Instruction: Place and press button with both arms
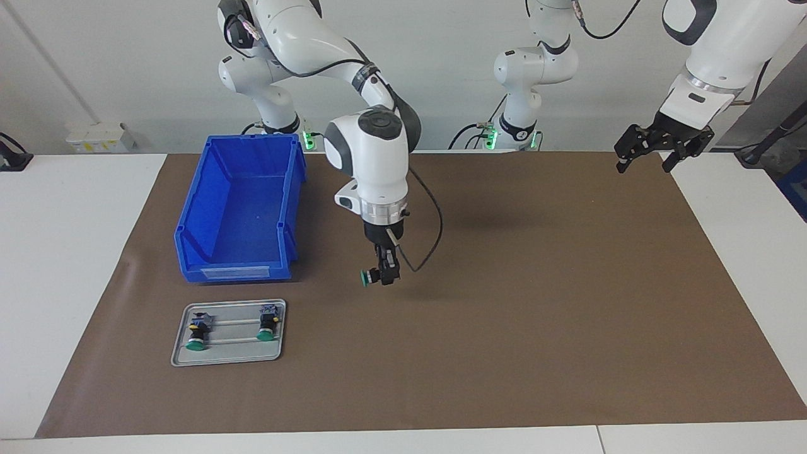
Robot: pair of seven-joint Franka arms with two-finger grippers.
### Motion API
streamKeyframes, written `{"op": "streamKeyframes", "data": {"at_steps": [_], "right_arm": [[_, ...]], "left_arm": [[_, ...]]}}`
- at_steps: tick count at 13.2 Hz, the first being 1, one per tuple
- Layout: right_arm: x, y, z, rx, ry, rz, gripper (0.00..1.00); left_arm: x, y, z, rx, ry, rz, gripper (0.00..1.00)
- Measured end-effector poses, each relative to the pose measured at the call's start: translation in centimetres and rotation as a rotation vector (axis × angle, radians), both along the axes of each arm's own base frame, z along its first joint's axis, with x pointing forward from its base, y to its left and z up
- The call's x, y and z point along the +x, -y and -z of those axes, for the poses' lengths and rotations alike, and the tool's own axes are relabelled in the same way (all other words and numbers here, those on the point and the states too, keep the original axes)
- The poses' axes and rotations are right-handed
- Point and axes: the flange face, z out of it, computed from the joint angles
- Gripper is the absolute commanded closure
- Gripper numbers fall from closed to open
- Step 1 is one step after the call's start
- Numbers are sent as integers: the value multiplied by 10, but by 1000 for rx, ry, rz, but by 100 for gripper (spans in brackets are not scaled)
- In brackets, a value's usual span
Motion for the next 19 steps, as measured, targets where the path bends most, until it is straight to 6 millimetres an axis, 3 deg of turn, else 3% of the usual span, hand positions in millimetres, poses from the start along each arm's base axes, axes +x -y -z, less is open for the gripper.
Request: {"op": "streamKeyframes", "data": {"at_steps": [2, 4, 7, 11, 12, 13, 14, 17, 19], "right_arm": [[-34, -47, 31, -41, -1, 66, 100], [-57, -81, 61, -58, 10, 130, 100], [-64, -97, 83, -30, 19, 187, 100], [-74, -99, 118, -19, 15, 178, 100], [-78, -100, 124, -12, 18, 169, 91], [-80, -101, 127, -6, 20, 164, 40], [-80, -101, 128, -4, 22, 162, 3], [-81, -102, 125, -24, 30, 84, 0], [-77, -101, 109, -38, 47, -29, 0]], "left_arm": [[0, 0, 0, 0, 0, 0, 0], [0, 0, 0, 0, 0, 0, 0], [0, 0, 0, 0, 0, 0, 0], [0, 0, 0, 0, 0, 0, 0], [0, 0, 0, 0, 0, 0, 0], [0, 0, 0, 0, 0, 0, 0], [0, 0, 0, 0, 0, 0, 0], [0, 0, 0, 0, 0, 0, 0], [0, 0, 0, 0, 3, 1, 0]]}}
